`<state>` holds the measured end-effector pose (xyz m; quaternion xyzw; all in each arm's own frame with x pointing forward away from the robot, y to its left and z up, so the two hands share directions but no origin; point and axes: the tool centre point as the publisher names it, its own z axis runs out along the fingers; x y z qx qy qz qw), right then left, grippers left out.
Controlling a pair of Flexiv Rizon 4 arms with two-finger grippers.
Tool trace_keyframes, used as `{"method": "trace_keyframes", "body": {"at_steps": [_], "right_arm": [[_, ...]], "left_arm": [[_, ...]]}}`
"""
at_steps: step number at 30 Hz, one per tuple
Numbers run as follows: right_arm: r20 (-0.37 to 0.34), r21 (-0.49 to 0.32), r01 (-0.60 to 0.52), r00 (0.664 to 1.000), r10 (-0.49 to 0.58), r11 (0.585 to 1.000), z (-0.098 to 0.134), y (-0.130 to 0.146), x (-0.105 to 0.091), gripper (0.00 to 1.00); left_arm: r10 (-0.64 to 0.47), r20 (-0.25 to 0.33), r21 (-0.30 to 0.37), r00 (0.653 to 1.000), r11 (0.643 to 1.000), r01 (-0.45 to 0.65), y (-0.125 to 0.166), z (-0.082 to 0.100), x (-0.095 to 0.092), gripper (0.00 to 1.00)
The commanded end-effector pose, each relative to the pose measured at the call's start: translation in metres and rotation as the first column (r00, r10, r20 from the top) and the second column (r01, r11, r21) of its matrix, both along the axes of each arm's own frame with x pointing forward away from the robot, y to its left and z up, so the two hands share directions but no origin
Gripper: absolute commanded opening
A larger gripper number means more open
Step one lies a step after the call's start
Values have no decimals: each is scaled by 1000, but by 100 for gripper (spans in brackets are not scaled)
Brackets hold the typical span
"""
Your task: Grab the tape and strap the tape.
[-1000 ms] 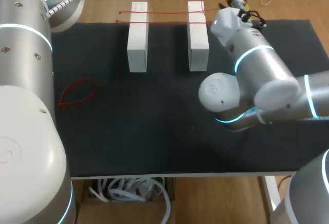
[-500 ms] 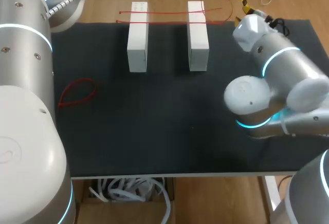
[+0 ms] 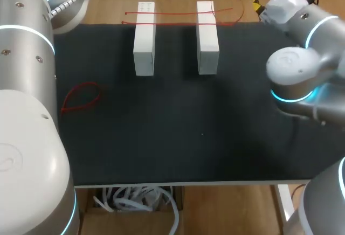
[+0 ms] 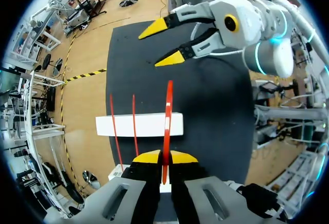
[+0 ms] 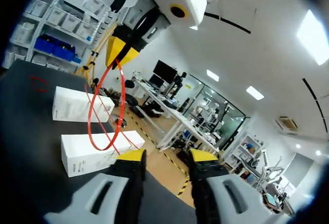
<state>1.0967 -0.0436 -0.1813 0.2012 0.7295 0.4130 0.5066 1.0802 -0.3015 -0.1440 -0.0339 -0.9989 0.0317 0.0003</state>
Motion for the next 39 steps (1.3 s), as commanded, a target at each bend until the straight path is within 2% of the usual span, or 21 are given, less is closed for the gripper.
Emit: {"method": "trace_keyframes", "body": {"at_steps": [1,31,35,39], "right_arm": [[6,52,-334,943,334,941,-1,-8,1,100],[6,52,-334,943,334,941,-1,-8,1,100],[6,52,-334,943,334,941,-1,-8,1,100],[6,52,-334,943,334,941,-1,-8,1,100]], "left_arm": [[0,-2,3,1000,1000,0,0,1,0,0],[0,-2,3,1000,1000,0,0,1,0,0],[58,19,39,998,998,-59,19,9,-8,0],[181,26,75,983,980,-183,58,17,-22,0]]}}
